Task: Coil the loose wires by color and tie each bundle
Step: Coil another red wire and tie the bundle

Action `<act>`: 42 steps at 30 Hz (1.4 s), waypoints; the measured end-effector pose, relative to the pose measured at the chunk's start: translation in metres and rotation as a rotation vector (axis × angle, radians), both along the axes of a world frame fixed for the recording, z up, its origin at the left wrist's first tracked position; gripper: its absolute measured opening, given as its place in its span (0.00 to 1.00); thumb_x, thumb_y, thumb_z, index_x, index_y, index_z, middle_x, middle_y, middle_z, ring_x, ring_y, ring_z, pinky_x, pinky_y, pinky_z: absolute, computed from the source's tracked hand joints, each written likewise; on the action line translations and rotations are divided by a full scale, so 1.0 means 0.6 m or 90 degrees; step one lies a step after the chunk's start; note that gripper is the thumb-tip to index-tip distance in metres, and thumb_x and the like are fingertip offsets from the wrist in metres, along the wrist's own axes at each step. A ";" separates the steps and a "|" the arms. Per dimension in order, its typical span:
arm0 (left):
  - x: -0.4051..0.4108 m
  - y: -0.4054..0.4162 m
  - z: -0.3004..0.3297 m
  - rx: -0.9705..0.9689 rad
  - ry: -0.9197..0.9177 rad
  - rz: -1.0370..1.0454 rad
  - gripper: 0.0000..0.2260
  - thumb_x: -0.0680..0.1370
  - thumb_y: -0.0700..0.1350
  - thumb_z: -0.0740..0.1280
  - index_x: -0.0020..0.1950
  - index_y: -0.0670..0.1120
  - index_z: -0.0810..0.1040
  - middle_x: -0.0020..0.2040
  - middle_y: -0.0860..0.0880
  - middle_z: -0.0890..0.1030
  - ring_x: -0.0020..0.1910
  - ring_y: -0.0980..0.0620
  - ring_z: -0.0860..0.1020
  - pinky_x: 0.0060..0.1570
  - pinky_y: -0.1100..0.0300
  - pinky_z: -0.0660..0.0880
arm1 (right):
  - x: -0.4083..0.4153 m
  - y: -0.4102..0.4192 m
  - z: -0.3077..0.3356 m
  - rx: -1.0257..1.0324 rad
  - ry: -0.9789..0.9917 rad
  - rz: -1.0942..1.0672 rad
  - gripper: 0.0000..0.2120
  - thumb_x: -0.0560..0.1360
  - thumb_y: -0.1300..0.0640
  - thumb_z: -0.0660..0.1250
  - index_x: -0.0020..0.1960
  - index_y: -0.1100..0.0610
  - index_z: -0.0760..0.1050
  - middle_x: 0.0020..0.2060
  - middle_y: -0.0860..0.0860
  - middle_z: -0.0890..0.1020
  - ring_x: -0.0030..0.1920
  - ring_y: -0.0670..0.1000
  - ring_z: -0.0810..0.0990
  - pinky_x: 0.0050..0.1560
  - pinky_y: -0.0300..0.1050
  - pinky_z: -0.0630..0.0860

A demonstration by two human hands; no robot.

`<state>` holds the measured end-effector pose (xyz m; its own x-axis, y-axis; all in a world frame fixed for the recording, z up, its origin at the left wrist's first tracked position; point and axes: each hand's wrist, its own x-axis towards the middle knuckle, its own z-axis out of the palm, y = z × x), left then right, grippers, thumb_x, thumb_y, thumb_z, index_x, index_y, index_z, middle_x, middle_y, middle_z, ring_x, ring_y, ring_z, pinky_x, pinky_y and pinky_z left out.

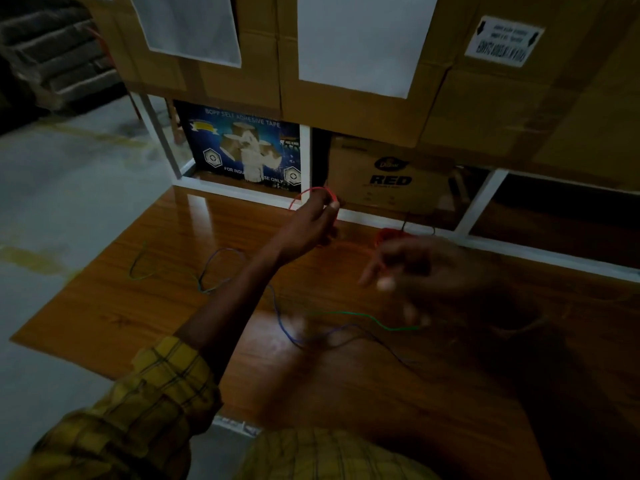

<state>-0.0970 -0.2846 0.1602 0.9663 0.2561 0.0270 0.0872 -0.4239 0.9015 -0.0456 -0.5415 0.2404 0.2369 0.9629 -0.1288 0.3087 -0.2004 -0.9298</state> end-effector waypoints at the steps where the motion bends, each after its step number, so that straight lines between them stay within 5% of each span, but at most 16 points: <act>1: -0.003 0.000 -0.003 0.021 0.021 -0.012 0.15 0.89 0.52 0.55 0.73 0.48 0.69 0.64 0.42 0.80 0.53 0.45 0.85 0.54 0.44 0.84 | 0.015 -0.008 0.015 0.048 -0.001 -0.036 0.08 0.81 0.57 0.66 0.58 0.56 0.80 0.35 0.63 0.81 0.26 0.57 0.78 0.25 0.43 0.76; 4: -0.016 -0.004 -0.006 -0.057 0.052 -0.082 0.15 0.89 0.51 0.55 0.72 0.47 0.71 0.69 0.42 0.76 0.53 0.44 0.86 0.49 0.52 0.84 | 0.072 -0.013 0.027 0.182 0.124 -0.156 0.12 0.80 0.53 0.63 0.54 0.59 0.80 0.24 0.50 0.72 0.18 0.46 0.65 0.20 0.36 0.66; 9: -0.031 -0.024 0.005 -0.209 0.079 -0.175 0.16 0.89 0.50 0.56 0.73 0.44 0.72 0.69 0.38 0.78 0.44 0.42 0.85 0.38 0.59 0.78 | 0.165 0.023 -0.018 0.268 0.189 -0.279 0.14 0.86 0.54 0.58 0.51 0.61 0.78 0.26 0.48 0.70 0.19 0.43 0.61 0.21 0.37 0.61; 17: -0.041 -0.043 0.021 -0.484 0.059 -0.361 0.19 0.89 0.46 0.52 0.75 0.36 0.69 0.69 0.36 0.77 0.35 0.51 0.80 0.23 0.68 0.69 | 0.170 0.097 -0.131 0.145 0.035 -0.526 0.05 0.81 0.51 0.69 0.47 0.48 0.81 0.28 0.43 0.75 0.24 0.42 0.69 0.25 0.37 0.64; 20: -0.038 -0.045 0.036 -0.575 -0.009 -0.378 0.21 0.90 0.46 0.50 0.78 0.35 0.66 0.67 0.35 0.75 0.35 0.53 0.80 0.23 0.70 0.70 | 0.134 0.105 -0.197 0.070 0.038 -0.474 0.05 0.81 0.52 0.68 0.50 0.49 0.82 0.37 0.52 0.82 0.33 0.47 0.76 0.33 0.43 0.69; 22: -0.032 -0.045 0.047 -0.606 -0.058 -0.369 0.22 0.90 0.46 0.50 0.78 0.35 0.65 0.70 0.34 0.74 0.38 0.53 0.81 0.27 0.69 0.75 | 0.090 0.101 -0.225 0.012 0.039 -0.412 0.11 0.83 0.49 0.64 0.55 0.52 0.83 0.36 0.54 0.80 0.29 0.44 0.74 0.29 0.41 0.69; 27: -0.005 -0.045 0.058 -0.542 -0.111 -0.215 0.18 0.90 0.46 0.53 0.76 0.39 0.70 0.77 0.41 0.74 0.53 0.44 0.85 0.48 0.59 0.84 | -0.016 0.087 -0.214 -0.082 0.074 -0.216 0.15 0.85 0.47 0.61 0.61 0.54 0.81 0.33 0.54 0.78 0.23 0.48 0.72 0.23 0.40 0.68; 31: 0.018 -0.035 0.042 -0.357 -0.088 -0.081 0.17 0.90 0.46 0.56 0.77 0.41 0.69 0.75 0.42 0.73 0.60 0.36 0.84 0.58 0.48 0.83 | -0.046 0.059 -0.138 -0.122 0.040 -0.083 0.13 0.84 0.54 0.63 0.65 0.58 0.76 0.32 0.56 0.81 0.22 0.51 0.73 0.22 0.40 0.70; 35: 0.013 -0.025 0.027 -0.212 -0.023 -0.075 0.18 0.89 0.47 0.56 0.78 0.42 0.67 0.71 0.41 0.75 0.55 0.42 0.86 0.54 0.53 0.83 | -0.015 0.015 -0.043 -0.095 -0.055 -0.074 0.08 0.82 0.53 0.66 0.60 0.50 0.80 0.32 0.53 0.81 0.24 0.47 0.75 0.22 0.38 0.71; 39: -0.006 -0.031 0.027 -0.171 0.040 -0.114 0.18 0.90 0.48 0.54 0.76 0.42 0.68 0.59 0.39 0.81 0.46 0.50 0.86 0.46 0.62 0.82 | 0.049 -0.023 0.008 0.045 -0.072 -0.172 0.09 0.81 0.53 0.65 0.54 0.55 0.82 0.28 0.53 0.77 0.23 0.51 0.70 0.21 0.40 0.67; 42: -0.012 -0.039 0.024 -0.197 0.069 -0.152 0.17 0.89 0.49 0.54 0.74 0.44 0.71 0.68 0.40 0.79 0.45 0.47 0.85 0.43 0.59 0.81 | 0.113 -0.028 0.000 0.138 0.038 -0.244 0.12 0.81 0.52 0.65 0.52 0.59 0.82 0.25 0.52 0.72 0.20 0.49 0.63 0.22 0.41 0.59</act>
